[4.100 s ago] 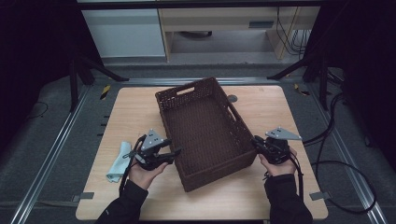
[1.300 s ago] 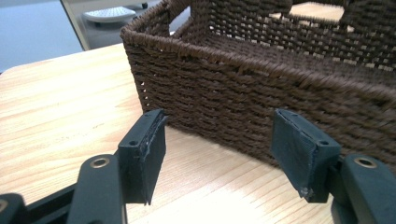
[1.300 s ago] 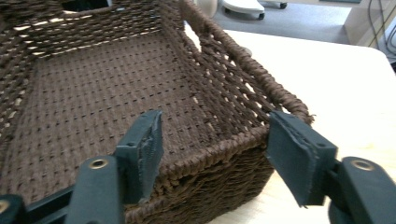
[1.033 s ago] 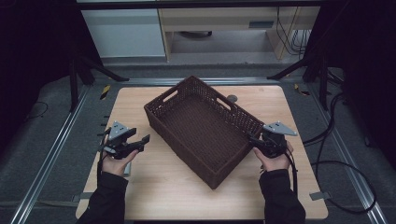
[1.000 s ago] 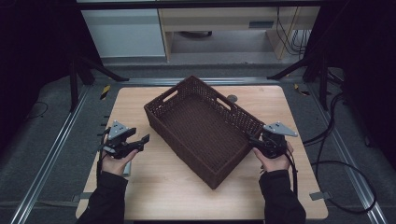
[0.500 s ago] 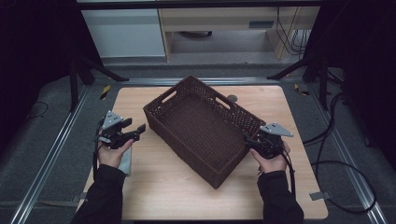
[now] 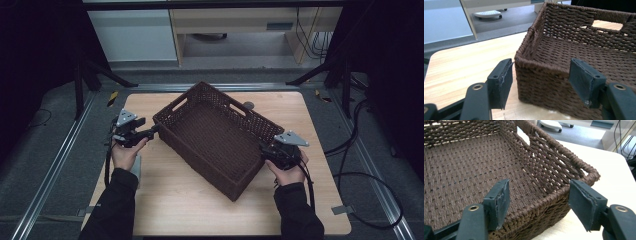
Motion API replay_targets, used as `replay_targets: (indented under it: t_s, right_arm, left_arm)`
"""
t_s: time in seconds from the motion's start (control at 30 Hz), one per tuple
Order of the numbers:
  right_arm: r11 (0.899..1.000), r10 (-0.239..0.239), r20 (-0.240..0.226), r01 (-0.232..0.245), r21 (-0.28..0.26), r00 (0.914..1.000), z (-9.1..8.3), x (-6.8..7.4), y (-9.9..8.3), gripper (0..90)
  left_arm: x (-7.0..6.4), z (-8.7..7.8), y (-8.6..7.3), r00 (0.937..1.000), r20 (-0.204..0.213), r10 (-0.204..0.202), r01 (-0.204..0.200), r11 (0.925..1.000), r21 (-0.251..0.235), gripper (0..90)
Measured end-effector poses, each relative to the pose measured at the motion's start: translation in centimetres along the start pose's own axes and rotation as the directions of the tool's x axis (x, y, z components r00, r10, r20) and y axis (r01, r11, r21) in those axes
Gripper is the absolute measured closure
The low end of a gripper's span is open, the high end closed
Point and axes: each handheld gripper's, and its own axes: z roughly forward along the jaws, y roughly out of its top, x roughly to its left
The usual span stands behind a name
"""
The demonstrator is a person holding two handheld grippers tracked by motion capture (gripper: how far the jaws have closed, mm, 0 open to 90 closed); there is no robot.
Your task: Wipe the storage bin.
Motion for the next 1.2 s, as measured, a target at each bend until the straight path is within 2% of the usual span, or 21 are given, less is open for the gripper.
replay_targets:
  t_s: [0.23,0.3,0.37,0.47,0.53,0.67,0.73,0.83,0.97,1.03,1.07,1.13,1.2]
  right_arm:
    - [1.0,0.016,0.01,-0.015,-0.008,0.9998,0.8,-0.5,0.0,33.9]
    - [1.0,0.015,0.008,-0.015,-0.002,0.9999,0.8,-0.6,0.1,33.7]
    - [1.0,0.019,-0.003,-0.019,-0.002,0.9998,0.6,-0.6,0.2,32.6]
    - [0.999,0.031,-0.031,-0.031,-0.016,0.999,0.0,-0.7,0.1,29.7]
    - [0.999,0.034,-0.051,-0.035,-0.022,0.9981,-0.5,-0.5,0.1,28.2]
    - [0.999,0.047,-0.087,-0.048,-0.015,0.9951,-0.8,0.0,-0.1,28.1]
    - [1.0,0.028,-0.096,-0.028,0.005,0.995,-0.7,0.5,-0.3,29.7]
    - [1.0,0.02,-0.086,-0.02,0.003,0.9961,-0.6,0.7,-0.4,32.7]
    - [0.999,0.038,-0.073,-0.038,0.009,0.9966,-0.2,0.3,-0.2,33.6]
    - [0.999,0.045,-0.073,-0.044,0.012,0.9963,0.2,0.1,-0.2,33.4]
    - [0.999,0.044,-0.074,-0.043,0.014,0.9963,0.3,0.1,-0.2,33.7]
    - [0.999,0.032,-0.07,-0.031,0.007,0.997,0.3,0.3,0.0,35.0]
    - [1.0,0.029,-0.069,-0.029,-0.008,0.9972,0.0,0.3,0.1,35.3]
  left_arm:
    - [0.8,1.5,0.1,1.0,-0.005,-0.007,0.007,0.9999,0.011,35.0]
    - [1.0,1.9,0.0,0.9999,0.006,-0.014,0.014,0.9999,0.008,35.1]
    - [1.1,2.4,0.0,0.9999,0.009,-0.013,0.013,0.9999,0.006,36.5]
    - [1.3,2.9,-0.2,0.9989,0.032,-0.034,0.034,0.9994,0.0,37.2]
    - [1.4,2.9,-0.3,0.9982,0.041,-0.043,0.043,0.9991,0.002,39.4]
    - [0.8,2.3,-0.4,0.9991,0.028,-0.032,0.032,0.9994,0.01,43.1]
    - [0.6,1.9,-0.5,0.9992,0.026,-0.031,0.031,0.9994,0.013,43.3]
    - [0.3,1.4,-0.7,0.9997,0.016,-0.017,0.017,0.9997,0.018,43.2]
    - [0.1,1.1,-0.6,0.9999,0.006,0.013,-0.013,0.9997,0.023,42.1]
    - [0.3,1.2,-0.6,0.9999,0.01,0.003,-0.003,0.9998,0.018,40.3]
    - [0.4,1.4,-0.6,1.0,0.009,-0.001,0.0,0.9997,0.023,41.7]
    - [0.6,1.8,-0.7,0.9992,0.037,-0.016,0.015,0.9996,0.024,43.8]
    - [0.6,1.8,-0.7,0.9992,0.034,-0.021,0.021,0.9994,0.028,46.3]
